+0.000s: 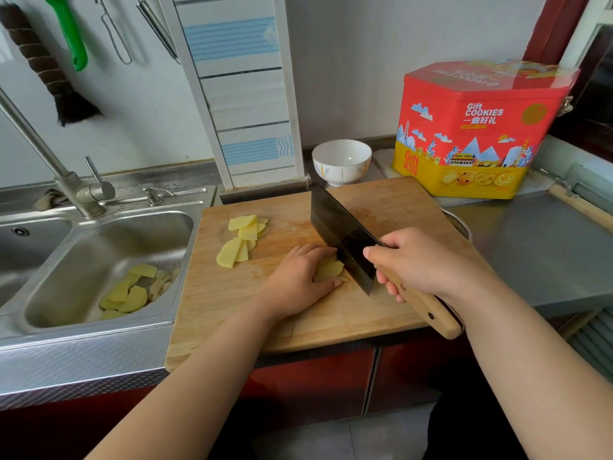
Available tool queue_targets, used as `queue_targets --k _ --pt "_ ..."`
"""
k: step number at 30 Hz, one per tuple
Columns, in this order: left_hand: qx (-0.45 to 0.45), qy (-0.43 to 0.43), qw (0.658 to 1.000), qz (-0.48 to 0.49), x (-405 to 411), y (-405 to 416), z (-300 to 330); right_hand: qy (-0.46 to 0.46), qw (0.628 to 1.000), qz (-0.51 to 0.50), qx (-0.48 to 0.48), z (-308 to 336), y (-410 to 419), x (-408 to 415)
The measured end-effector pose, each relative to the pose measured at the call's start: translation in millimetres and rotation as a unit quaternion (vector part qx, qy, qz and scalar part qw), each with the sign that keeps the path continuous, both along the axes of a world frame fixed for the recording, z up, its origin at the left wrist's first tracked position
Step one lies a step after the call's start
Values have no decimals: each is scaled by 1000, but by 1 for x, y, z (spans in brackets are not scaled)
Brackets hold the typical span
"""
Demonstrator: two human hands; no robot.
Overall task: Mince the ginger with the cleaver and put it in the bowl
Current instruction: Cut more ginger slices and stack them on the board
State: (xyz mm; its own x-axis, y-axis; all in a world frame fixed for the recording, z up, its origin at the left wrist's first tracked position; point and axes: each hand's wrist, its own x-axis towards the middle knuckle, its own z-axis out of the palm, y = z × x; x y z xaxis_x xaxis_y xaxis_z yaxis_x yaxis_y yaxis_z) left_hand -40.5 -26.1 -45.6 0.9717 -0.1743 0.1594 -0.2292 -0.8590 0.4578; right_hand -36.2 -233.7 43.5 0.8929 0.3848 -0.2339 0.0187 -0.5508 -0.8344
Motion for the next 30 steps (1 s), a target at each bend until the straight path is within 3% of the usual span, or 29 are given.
queue_targets --k 7,15,20,25,30 --pt "-2 -37 999 5 4 -7 -1 -21 999 -15 -25 6 -12 0" --pt "9 -75 990 116 10 -29 -6 -36 999 -7 -34 8 -15 11" --pt "-72 -39 986 143 7 -19 1 -29 999 -5 -26 5 -17 15" --pt "17 -31 992 122 -8 -15 -1 -16 1000 -9 -6 0 -19 16" --pt "-19 -33 991 125 -8 -15 1 -14 1000 0 -1 -1 -17 15"
